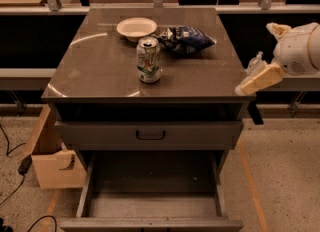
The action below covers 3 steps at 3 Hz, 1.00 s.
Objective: Place blue chip bag into middle drawer
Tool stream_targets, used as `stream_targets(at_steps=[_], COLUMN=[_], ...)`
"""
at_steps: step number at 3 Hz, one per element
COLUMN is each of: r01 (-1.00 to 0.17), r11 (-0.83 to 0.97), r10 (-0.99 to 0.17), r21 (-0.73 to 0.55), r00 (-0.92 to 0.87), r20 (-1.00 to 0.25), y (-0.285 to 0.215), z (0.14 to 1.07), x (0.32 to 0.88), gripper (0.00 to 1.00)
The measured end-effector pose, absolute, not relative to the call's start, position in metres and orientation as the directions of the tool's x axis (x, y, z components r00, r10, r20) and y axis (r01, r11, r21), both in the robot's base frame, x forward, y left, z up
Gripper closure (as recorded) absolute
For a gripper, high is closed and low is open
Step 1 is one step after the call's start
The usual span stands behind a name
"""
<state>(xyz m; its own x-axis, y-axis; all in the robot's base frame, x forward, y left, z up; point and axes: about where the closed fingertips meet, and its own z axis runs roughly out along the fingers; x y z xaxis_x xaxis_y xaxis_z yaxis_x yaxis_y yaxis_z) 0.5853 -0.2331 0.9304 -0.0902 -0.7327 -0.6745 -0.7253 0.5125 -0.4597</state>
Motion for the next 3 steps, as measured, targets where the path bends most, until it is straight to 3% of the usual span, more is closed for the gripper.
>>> stream_targets(at_steps=[3], r01=[-0.713], r11=[0.519], r10=[-0.64], r21=[-0.472], r00=[0.042], r20=[-0.767], y=[-0.199], z=[0.916], x=[0.707], gripper=[0.0])
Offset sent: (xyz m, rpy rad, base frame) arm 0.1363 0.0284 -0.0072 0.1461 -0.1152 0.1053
